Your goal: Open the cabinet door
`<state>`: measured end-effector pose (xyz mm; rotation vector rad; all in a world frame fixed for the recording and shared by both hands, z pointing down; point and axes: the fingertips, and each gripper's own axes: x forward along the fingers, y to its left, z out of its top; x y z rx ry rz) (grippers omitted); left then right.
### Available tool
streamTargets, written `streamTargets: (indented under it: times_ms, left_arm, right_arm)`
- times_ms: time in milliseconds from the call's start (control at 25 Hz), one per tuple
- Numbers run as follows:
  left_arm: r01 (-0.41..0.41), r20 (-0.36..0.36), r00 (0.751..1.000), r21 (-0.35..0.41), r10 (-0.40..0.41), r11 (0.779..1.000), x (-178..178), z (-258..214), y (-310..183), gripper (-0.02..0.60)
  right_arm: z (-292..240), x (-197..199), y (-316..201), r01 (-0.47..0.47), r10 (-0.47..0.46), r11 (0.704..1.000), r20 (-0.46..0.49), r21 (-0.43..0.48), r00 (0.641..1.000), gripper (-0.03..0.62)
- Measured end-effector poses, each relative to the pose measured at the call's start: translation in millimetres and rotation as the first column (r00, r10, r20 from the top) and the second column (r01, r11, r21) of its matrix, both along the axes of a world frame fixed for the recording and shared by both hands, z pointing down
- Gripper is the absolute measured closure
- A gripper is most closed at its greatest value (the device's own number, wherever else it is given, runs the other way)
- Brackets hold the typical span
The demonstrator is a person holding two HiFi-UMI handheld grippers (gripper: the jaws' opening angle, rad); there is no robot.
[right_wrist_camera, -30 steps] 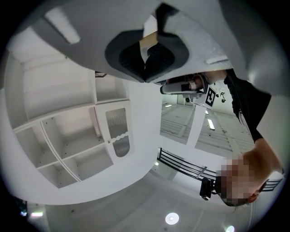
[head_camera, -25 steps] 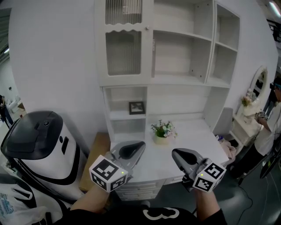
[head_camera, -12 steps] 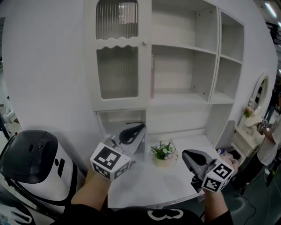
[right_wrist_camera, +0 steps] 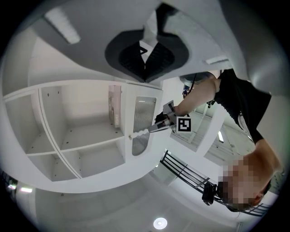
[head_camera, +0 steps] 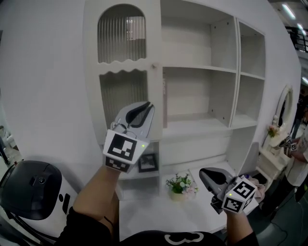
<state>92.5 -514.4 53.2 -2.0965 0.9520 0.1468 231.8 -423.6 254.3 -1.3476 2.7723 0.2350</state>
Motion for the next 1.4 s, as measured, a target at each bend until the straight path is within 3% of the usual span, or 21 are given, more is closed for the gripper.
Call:
streamTargets:
  times_ms: [320,480,920,1200,1400]
  left_arm:
    - [0.117,0.059,0.991,0.106,-0.124,0.988,14,-55,-55,0.475]
    - [0.177,0.104,0.975,0.162,-0.196,0.971,27,-80,-75,0.419]
    - [0.249,0.067,0.962,0.186,-0.265,0.951,38,-111,-111,0.422]
    - [0.273,0.082,0.952,0.213,-0.296,0.938,43,-117,-116,0.496]
    - [0.264,0.078,0.955,0.211,-0.285,0.941,45,-116,-119,0.511]
  right_arm:
    - [13,2,-29,0.005,-0.005,0.999,-0.01,-0.033,1.0,0.591]
    - [15,1,-42,0.009,-0.01,0.999,-0.023,-0.038,1.0,0.591]
    - [23,14,-54,-0.006,0.005,0.998,-0.015,-0.055,1.0,0.591]
    - [27,17,-58,-0.014,0.013,0.998,-0.011,-0.06,1.0,0.591]
    - [32,21,-62,-0.017,0.017,0.998,0.002,-0.062,1.0,0.591]
